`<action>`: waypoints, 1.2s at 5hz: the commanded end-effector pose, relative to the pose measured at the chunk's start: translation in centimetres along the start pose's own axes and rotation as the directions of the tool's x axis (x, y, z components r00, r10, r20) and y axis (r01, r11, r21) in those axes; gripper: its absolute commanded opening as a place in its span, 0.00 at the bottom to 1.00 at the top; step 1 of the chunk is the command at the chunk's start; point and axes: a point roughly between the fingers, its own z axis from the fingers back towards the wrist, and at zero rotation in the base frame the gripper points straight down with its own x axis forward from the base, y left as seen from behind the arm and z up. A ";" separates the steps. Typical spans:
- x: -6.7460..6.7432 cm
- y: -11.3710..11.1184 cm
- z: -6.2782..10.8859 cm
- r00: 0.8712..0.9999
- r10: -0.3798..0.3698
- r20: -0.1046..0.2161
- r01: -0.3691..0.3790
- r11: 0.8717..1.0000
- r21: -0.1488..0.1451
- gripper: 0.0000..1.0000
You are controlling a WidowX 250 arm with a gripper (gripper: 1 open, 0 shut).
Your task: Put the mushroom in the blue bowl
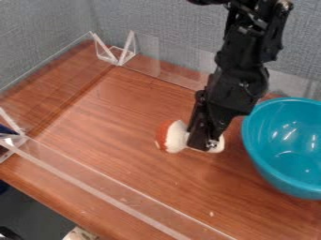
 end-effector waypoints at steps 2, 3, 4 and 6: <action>-0.1 0.9 4.1 0.998 -0.005 0.068 -0.001 0.995 0.098 0.00; 0.6 1.7 4.6 0.998 -0.017 0.066 0.010 0.994 0.109 0.00; 1.7 2.9 5.3 0.997 -0.060 0.057 0.052 0.991 0.126 0.00; 2.7 3.9 5.5 0.993 -0.096 0.064 0.086 0.985 0.148 0.00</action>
